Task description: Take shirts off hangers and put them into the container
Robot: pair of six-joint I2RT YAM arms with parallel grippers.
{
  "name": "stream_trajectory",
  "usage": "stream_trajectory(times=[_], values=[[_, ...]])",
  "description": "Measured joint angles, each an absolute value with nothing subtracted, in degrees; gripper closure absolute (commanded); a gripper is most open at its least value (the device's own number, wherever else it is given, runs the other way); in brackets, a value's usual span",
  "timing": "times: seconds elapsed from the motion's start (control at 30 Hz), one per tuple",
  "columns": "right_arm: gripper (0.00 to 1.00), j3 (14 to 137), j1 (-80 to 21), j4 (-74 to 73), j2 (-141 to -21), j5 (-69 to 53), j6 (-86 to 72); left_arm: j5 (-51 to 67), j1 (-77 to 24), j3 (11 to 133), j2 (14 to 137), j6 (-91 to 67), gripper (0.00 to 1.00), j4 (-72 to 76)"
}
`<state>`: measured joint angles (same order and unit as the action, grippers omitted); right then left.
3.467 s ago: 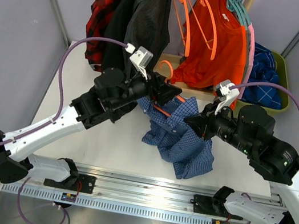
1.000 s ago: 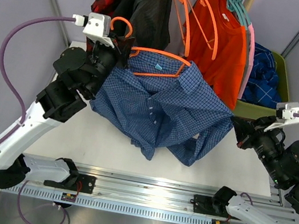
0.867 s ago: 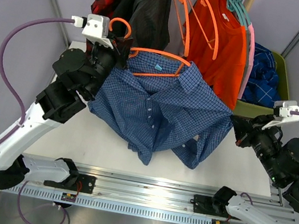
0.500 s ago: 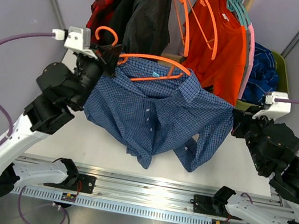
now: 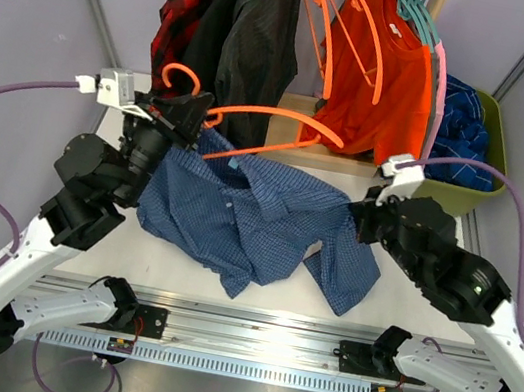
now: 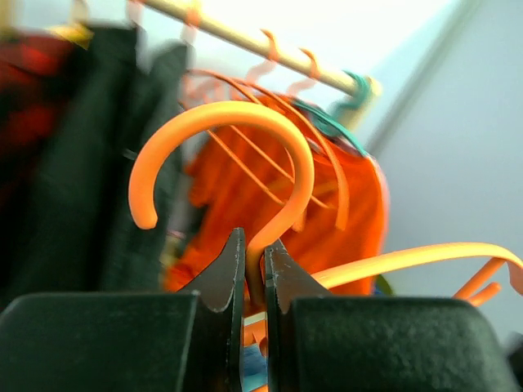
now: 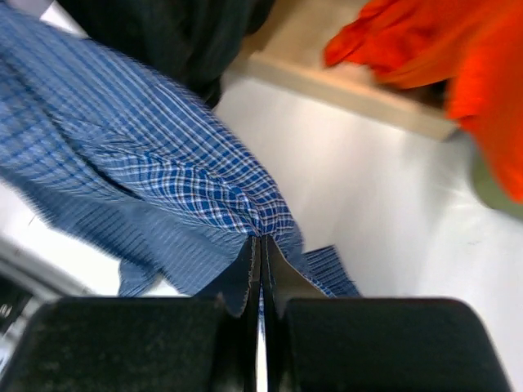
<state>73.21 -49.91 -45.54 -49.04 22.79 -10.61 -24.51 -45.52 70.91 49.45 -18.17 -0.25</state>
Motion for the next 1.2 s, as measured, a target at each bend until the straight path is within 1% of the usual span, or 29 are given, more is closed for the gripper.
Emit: stream_trajectory(times=[0.17, 0.3, 0.33, 0.37, 0.4, 0.47, 0.5, 0.57, 0.67, 0.77, 1.03, 1.2], values=[[1.0, 71.8, -49.9, -43.1, -54.1, 14.7, -10.2, -14.2, -45.4, 63.2, 49.3, -29.1, 1.0, 5.5], [1.0, 71.4, -49.9, -42.2, -54.7, 11.4, -9.6, -5.9, -45.4, 57.5, 49.6, -38.6, 1.0, 11.6], [0.94, 71.4, -49.9, -41.9, -54.6, 11.3, -9.6, -4.6, -45.4, 56.9, 49.7, -39.9, 1.0, 12.5], [0.78, 71.5, -49.9, -41.7, -54.5, 11.2, -9.4, -3.3, -45.4, 56.3, 49.9, -41.0, 1.0, 13.4], [0.56, 71.6, -49.9, -41.8, -54.4, 11.2, -9.0, -1.6, -45.4, 55.7, 50.0, -42.1, 1.0, 14.1], [0.29, 72.1, -49.9, -42.0, -54.2, 11.6, -8.6, 0.6, -45.4, 55.4, 50.1, -42.7, 1.0, 14.1], [0.19, 72.6, -49.9, -42.3, -54.1, 11.8, -7.9, 2.0, -45.4, 55.5, 50.1, -42.7, 1.0, 14.2], [0.1, 73.9, -49.9, -43.4, -53.5, 12.8, -7.0, 4.7, -45.4, 56.1, 50.1, -41.5, 1.0, 13.1], [0.04, 76.2, -49.9, -44.8, -51.8, 14.5, -5.8, 9.0, -45.1, 59.3, 51.0, -37.1, 1.0, 7.9], [0.02, 79.1, -49.9, -46.5, -50.0, 16.3, -5.3, 14.2, -43.7, 62.3, 52.6, -31.5, 1.0, 3.0], [0.01, 82.6, -49.9, -49.9, -49.5, 17.9, -5.3, 27.3, -35.2, 62.6, 57.3, -20.8, 1.0, -7.2], [0.02, 83.4, -49.9, -50.1, -50.2, 12.8, -6.0, 33.9, -34.2, 62.5, 61.5, -17.7, 1.0, -9.5]])
